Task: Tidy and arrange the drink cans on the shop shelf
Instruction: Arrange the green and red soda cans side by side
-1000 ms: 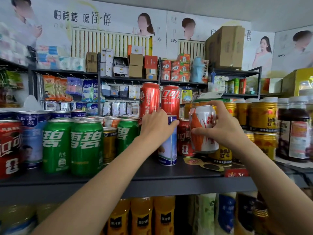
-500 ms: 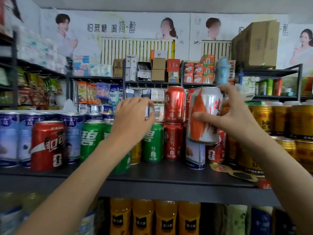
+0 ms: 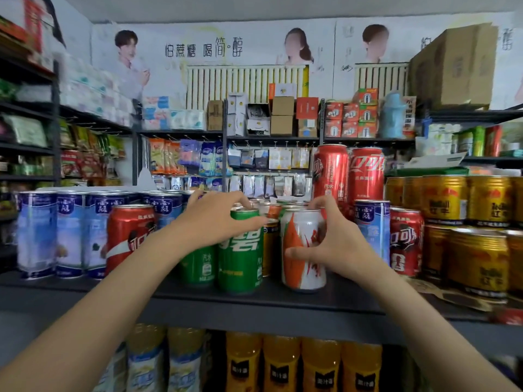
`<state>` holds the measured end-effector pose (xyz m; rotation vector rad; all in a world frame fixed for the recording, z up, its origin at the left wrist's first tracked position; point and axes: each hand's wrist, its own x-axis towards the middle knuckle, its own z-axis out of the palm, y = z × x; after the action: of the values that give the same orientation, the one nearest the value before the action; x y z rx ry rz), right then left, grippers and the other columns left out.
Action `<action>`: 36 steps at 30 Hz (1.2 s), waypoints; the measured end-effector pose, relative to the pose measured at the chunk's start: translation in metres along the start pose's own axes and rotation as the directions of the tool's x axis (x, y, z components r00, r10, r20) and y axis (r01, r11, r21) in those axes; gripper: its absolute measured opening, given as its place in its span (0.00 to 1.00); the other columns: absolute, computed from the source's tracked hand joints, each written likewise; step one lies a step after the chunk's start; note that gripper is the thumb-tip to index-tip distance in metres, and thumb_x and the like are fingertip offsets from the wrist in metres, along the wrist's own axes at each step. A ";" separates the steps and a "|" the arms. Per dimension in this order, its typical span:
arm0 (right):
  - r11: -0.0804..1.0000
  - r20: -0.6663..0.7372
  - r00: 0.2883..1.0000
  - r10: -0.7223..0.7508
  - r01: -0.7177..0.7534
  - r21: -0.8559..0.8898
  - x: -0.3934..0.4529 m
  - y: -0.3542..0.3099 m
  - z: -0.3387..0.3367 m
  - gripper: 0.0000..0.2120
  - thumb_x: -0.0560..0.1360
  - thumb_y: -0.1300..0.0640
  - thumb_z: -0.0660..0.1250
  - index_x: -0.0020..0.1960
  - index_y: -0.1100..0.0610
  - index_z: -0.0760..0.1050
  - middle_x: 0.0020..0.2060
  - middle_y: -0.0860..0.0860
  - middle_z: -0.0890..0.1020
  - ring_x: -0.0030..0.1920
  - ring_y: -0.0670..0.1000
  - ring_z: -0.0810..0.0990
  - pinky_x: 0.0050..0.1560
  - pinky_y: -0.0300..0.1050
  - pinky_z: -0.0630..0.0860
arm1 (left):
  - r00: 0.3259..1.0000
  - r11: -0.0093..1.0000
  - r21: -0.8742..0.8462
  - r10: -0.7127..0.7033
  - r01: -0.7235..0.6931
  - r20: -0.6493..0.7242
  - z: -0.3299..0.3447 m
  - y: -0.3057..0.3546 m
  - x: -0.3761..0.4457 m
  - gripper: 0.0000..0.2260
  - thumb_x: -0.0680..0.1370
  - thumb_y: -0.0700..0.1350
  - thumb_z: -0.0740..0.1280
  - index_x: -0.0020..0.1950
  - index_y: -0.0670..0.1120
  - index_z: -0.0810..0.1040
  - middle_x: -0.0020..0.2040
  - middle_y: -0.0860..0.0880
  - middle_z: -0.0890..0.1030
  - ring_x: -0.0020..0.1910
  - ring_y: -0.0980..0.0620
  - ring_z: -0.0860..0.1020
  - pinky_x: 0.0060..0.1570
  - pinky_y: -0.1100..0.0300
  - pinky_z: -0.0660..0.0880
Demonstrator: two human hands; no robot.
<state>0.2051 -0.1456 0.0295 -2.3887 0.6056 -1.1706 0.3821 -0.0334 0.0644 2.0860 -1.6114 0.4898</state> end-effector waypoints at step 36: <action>0.986 0.228 0.970 -0.082 0.045 0.163 0.109 -0.063 -0.034 0.34 0.68 0.60 0.74 0.68 0.53 0.61 0.54 0.51 0.69 0.59 0.55 0.69 0.58 0.50 0.70 | 0.836 0.992 0.050 -0.073 0.119 -0.544 0.032 0.021 -0.013 0.24 0.74 0.59 0.60 0.63 0.45 0.71 0.62 0.45 0.72 0.67 0.46 0.65 0.71 0.46 0.42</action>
<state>0.2505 -0.1589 0.1505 -2.3782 0.3491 -0.9054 0.3581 -0.0449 0.0341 1.8379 -1.1606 1.0210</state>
